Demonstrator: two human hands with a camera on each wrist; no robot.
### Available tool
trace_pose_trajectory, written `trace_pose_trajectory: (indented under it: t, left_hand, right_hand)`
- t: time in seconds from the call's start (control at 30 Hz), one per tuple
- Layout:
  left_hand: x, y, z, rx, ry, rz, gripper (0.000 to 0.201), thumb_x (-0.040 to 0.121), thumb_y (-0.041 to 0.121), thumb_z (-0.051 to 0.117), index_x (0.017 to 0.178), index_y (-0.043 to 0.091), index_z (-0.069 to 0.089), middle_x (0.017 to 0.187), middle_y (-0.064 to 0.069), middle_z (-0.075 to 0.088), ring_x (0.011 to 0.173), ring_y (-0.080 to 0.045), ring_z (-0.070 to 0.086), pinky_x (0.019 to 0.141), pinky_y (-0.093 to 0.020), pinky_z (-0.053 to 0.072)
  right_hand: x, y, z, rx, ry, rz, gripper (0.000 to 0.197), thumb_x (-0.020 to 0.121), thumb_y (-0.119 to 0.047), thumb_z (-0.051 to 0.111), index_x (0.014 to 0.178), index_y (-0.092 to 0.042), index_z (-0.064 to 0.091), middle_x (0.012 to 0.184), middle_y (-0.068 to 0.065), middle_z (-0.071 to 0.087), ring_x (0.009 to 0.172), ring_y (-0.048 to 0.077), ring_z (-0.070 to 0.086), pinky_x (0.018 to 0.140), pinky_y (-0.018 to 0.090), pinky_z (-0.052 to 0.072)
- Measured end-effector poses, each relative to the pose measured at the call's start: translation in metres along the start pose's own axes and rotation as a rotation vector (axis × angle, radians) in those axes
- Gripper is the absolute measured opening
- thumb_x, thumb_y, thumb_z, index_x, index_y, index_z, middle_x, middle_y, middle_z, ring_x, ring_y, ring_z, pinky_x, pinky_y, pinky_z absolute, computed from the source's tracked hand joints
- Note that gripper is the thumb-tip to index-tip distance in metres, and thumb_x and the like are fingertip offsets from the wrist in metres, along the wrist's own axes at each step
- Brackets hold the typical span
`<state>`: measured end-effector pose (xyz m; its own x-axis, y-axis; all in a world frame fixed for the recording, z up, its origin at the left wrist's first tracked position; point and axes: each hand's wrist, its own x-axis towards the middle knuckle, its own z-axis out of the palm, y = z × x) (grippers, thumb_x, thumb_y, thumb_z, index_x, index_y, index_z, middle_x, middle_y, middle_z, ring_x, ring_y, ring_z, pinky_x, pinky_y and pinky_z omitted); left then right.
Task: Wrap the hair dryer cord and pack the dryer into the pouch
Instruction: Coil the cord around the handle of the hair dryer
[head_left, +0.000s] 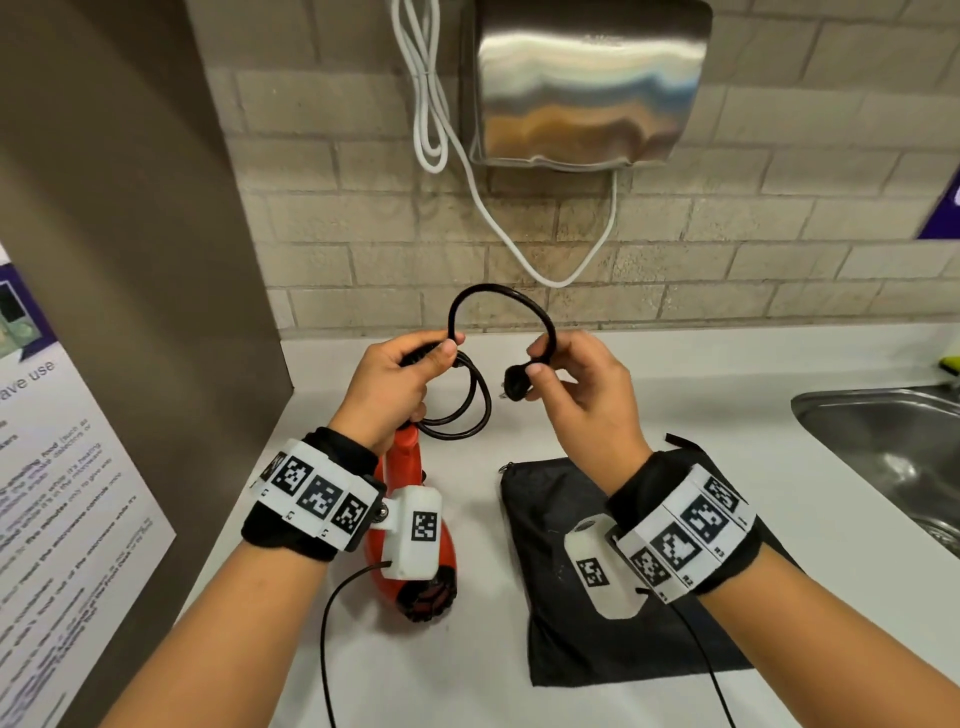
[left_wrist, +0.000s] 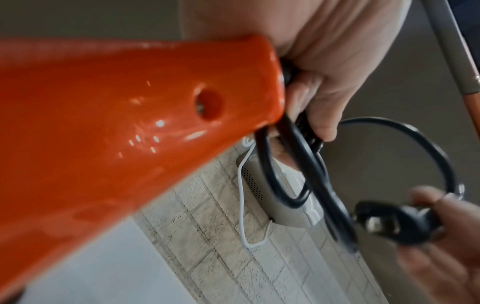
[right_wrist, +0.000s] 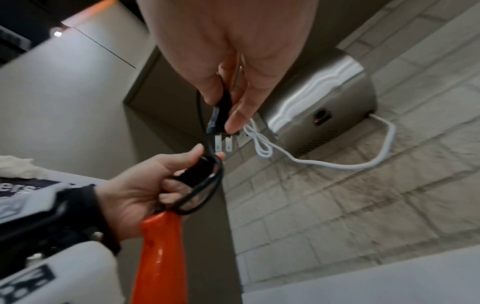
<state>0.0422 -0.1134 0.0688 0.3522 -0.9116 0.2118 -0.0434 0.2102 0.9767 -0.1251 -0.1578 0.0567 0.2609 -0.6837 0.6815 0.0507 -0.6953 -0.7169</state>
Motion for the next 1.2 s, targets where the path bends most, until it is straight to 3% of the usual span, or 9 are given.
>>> trace_pose_trajectory:
  t: [0.17,0.37,0.5,0.6,0.7,0.83,0.97,1.07,1.2]
  left_hand:
    - [0.0,-0.001,0.002,0.01,-0.038,-0.008,0.011,0.087,0.02,0.058,0.089,0.024,0.068,0.058,0.011,0.064,0.034,-0.005,0.023,0.034,-0.013,0.022]
    - [-0.005,0.0,0.004,0.082,-0.113,-0.017,0.019,0.087,0.022,0.057,0.1,0.013,0.068,0.069,0.0,0.061,0.034,-0.004,0.028,0.033,-0.014,0.025]
    - [-0.01,0.002,0.006,0.091,-0.234,-0.009,0.021,0.088,0.016,0.054,0.106,0.013,0.064,0.081,-0.014,0.053,0.032,-0.002,0.028,0.033,-0.015,0.028]
    - [-0.011,0.002,0.005,0.091,-0.239,0.001,0.027,0.088,0.011,0.054,0.11,0.024,0.062,0.066,-0.004,0.053,0.034,-0.002,0.028,0.033,-0.016,0.029]
    - [-0.01,0.004,0.002,0.07,-0.216,-0.001,0.025,0.088,0.01,0.053,0.1,0.03,0.063,0.057,0.012,0.06,0.034,-0.003,0.028,0.033,-0.015,0.029]
    - [-0.009,0.005,-0.002,0.038,-0.16,-0.011,0.021,0.09,0.012,0.051,0.106,0.018,0.064,0.066,0.01,0.063,0.034,-0.002,0.026,0.033,-0.015,0.027]
    - [-0.011,0.007,-0.005,0.067,-0.219,-0.019,0.019,0.092,0.012,0.048,0.086,0.019,0.064,0.056,0.017,0.062,0.035,-0.002,0.023,0.034,-0.014,0.026]
    - [-0.012,0.008,-0.003,0.081,-0.24,-0.022,0.017,0.089,0.011,0.052,0.081,0.018,0.065,0.056,0.014,0.063,0.034,-0.002,0.025,0.034,-0.014,0.027]
    - [-0.011,0.009,0.001,0.094,-0.223,-0.004,0.011,0.077,0.008,0.065,0.075,0.02,0.066,0.062,0.012,0.064,0.033,-0.003,0.032,0.032,-0.014,0.028]
  right_hand:
    - [-0.005,-0.005,0.019,0.049,-0.129,0.001,0.032,0.079,-0.003,0.065,0.079,-0.033,0.055,0.084,-0.004,0.058,0.08,0.014,0.064,0.07,0.023,0.056]
    - [-0.007,0.01,0.034,-0.289,-0.079,-0.062,0.028,0.07,-0.006,0.073,0.079,-0.016,0.049,0.077,-0.017,0.041,0.072,-0.007,0.044,0.068,0.005,0.037]
    - [0.002,0.018,0.041,-0.136,-0.038,0.039,0.036,0.073,0.006,0.061,0.095,-0.014,0.04,0.085,0.001,0.051,0.075,0.004,0.052,0.066,0.011,0.041]
    - [0.003,0.025,0.045,-0.112,-0.205,0.107,0.04,0.077,0.007,0.047,0.115,-0.005,0.039,0.076,-0.007,0.052,0.067,-0.001,0.056,0.061,0.011,0.043]
    - [-0.011,0.029,0.041,-0.103,-0.331,0.118,0.038,0.087,-0.014,0.043,0.124,-0.009,0.037,0.069,0.001,0.052,0.063,0.013,0.053,0.062,0.027,0.045]
    - [-0.026,0.043,0.019,-0.381,-0.521,-0.035,0.044,0.088,-0.045,0.03,0.1,-0.007,0.049,0.062,-0.011,0.045,0.054,0.009,0.041,0.058,0.028,0.036]
    - [-0.029,0.065,-0.003,-0.527,-0.623,0.093,0.035,0.097,-0.03,0.032,0.089,-0.005,0.055,0.058,-0.006,0.047,0.053,0.011,0.044,0.058,0.028,0.039]
    - [-0.03,0.071,-0.012,-0.552,-0.598,0.227,0.032,0.098,-0.023,0.035,0.094,-0.004,0.06,0.056,-0.015,0.042,0.053,-0.001,0.042,0.057,0.012,0.033]
    - [-0.025,0.064,-0.009,-0.495,-0.617,0.308,0.025,0.097,-0.02,0.035,0.101,-0.012,0.059,0.06,-0.01,0.047,0.057,0.012,0.048,0.063,0.022,0.041]
